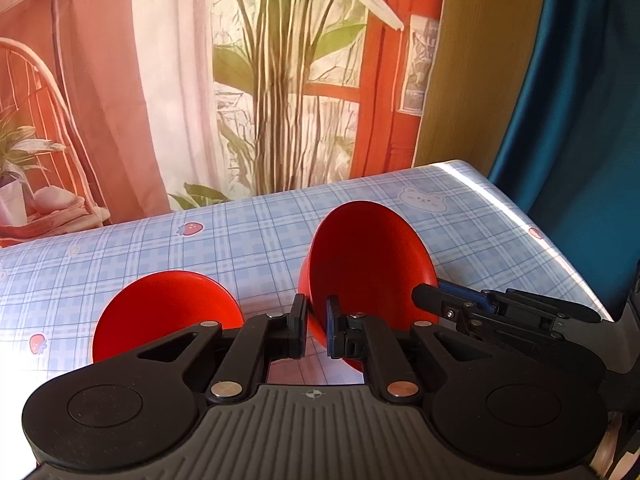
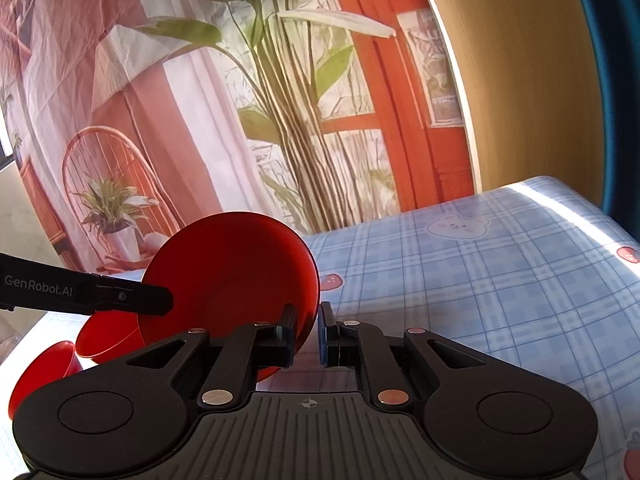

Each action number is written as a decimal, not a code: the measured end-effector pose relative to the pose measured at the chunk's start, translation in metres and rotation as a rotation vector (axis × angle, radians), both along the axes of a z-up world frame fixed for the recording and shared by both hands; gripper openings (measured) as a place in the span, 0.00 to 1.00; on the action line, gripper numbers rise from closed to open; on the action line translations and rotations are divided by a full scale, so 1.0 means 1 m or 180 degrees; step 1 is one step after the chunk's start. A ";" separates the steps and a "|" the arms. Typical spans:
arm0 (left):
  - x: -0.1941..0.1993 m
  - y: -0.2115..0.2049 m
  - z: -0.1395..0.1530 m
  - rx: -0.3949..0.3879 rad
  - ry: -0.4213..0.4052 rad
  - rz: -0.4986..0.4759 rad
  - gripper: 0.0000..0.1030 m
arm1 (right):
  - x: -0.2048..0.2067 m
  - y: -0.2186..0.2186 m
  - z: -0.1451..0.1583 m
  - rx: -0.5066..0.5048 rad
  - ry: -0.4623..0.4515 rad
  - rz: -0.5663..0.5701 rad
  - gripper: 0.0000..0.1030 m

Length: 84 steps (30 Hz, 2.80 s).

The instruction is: Organize plates and bowls

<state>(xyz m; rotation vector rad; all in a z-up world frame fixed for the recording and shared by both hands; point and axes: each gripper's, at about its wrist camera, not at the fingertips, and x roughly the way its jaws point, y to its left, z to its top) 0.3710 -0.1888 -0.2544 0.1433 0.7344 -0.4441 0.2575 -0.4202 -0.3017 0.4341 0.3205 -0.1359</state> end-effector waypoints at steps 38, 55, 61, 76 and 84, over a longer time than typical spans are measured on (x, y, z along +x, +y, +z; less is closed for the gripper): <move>-0.071 0.190 0.001 -0.0406 0.0255 0.0548 0.12 | 0.043 0.183 0.071 -0.0329 0.0618 0.0856 0.11; -0.065 0.201 -0.018 -0.0332 0.0352 0.0528 0.17 | 0.062 0.200 0.057 -0.0495 0.0886 0.0981 0.11; -0.063 0.199 -0.018 -0.0312 0.0361 0.0505 0.17 | 0.062 0.198 0.054 -0.0506 0.0905 0.0985 0.11; -0.055 0.208 -0.014 -0.0417 0.0421 0.0632 0.26 | 0.058 0.197 0.053 -0.0479 0.0850 0.1040 0.14; -0.041 0.208 0.000 -0.0485 0.0342 0.0739 0.26 | 0.061 0.177 0.062 -0.0515 0.0724 0.0941 0.14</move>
